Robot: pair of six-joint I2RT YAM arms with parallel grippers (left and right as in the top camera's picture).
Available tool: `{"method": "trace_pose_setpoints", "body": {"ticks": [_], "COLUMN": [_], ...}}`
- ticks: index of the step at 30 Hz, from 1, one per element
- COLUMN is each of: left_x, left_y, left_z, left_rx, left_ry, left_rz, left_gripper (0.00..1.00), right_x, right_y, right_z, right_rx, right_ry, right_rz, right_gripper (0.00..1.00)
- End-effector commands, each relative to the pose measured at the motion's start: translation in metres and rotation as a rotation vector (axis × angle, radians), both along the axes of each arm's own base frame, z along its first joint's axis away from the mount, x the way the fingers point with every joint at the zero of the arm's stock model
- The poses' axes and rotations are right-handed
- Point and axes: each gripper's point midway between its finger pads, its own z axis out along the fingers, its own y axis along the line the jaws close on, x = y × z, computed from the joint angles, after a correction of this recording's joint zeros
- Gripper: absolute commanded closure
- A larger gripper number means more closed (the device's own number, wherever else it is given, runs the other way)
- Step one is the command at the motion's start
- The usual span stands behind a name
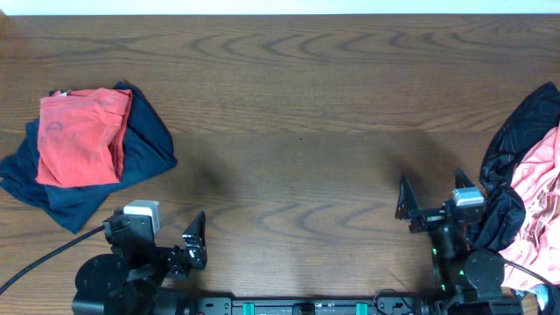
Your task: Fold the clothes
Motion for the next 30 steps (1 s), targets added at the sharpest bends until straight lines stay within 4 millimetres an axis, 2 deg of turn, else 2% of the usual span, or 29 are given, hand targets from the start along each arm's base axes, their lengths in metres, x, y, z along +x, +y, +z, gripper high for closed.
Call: {"method": "trace_pose_setpoints", "body": {"ticks": [1,6,12,30], "left_x": [0.001,0.001,0.001,0.001], "left_y": [0.002,0.002,0.002,0.002], "left_z": [-0.001,-0.001,-0.001,-0.001], "left_rx": [0.003,0.003,0.003,0.003], "left_ry": [0.0,0.0,0.0,0.0], "left_rz": [0.013,0.013,0.013,0.013], "left_gripper": [0.02,0.02,0.02,0.02], "right_x": [0.005,0.005,0.005,0.005], "right_y": [0.001,-0.001,-0.001,-0.001], "right_z": [-0.013,-0.017,-0.047,-0.047], "right_rx": [-0.074,-0.176,-0.187,-0.187], "right_ry": [-0.037,-0.033,0.088,0.09], "right_rz": [-0.005,-0.019,-0.008,-0.008], "right_gripper": [0.01,0.01,0.01,0.01]}}
